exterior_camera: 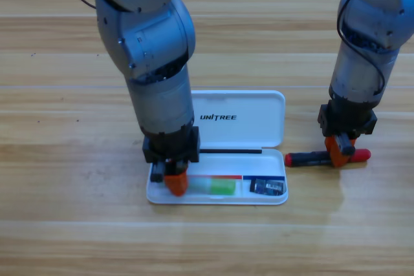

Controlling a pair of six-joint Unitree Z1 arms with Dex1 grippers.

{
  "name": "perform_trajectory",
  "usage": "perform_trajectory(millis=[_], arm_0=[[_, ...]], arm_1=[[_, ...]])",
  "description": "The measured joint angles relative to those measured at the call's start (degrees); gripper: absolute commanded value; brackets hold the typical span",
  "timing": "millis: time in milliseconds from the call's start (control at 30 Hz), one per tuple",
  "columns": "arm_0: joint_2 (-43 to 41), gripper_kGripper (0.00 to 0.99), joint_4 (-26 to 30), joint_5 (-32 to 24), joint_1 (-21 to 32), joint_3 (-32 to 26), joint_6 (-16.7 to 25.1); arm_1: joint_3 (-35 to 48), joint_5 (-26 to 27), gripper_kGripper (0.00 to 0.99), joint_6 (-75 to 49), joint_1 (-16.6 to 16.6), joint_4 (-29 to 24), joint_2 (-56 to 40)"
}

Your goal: Clean up eraser and pencils

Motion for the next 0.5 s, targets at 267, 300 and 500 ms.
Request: perform_trajectory(millis=[267,300,500], arm_0=[[0.0,0.99,0.0,0.0,0.0,0.0,0.0],[0.0,0.99,0.0,0.0,0.0,0.0,0.0],[-0.7,0.99,0.7,0.0,0.0,0.1,0.0]], arm_1=[[1.7,2.6,0.0,3.2,0.0,1.6,-6.8],[2.0,2.8,0.0,3.3,0.0,1.8,-8.1],[2.7,4.9,0.0,4.8,1.7,5.1,-13.2]])
